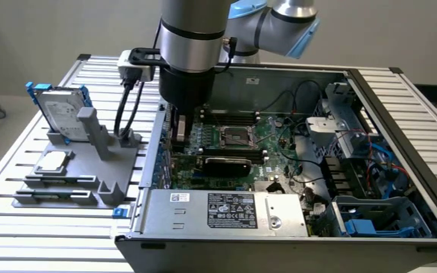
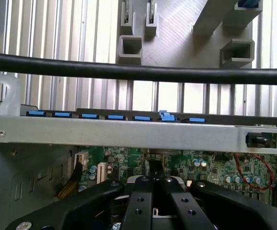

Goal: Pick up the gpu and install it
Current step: 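Press down on the gpu until it lock into place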

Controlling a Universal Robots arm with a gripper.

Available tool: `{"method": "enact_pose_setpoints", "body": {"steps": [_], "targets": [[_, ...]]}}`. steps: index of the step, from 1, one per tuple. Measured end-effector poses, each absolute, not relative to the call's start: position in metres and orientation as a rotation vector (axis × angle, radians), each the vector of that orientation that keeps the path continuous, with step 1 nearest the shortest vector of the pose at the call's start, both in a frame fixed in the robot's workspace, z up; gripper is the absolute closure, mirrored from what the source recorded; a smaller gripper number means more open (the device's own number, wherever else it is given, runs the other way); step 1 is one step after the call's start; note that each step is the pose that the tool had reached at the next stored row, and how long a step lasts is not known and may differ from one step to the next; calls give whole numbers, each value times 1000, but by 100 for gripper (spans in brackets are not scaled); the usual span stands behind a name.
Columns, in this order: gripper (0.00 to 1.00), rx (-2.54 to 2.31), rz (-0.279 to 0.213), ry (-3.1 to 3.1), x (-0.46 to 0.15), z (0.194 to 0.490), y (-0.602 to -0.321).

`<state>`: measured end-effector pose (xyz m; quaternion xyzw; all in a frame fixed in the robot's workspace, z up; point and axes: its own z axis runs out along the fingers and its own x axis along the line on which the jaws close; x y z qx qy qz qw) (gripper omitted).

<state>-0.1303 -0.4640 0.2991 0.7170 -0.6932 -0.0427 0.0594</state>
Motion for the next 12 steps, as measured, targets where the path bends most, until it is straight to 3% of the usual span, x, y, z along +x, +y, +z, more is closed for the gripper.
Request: {"method": "enact_pose_setpoints", "body": {"steps": [12], "targets": [[89,2146,-141,-2103,-132,299,-464]]}}
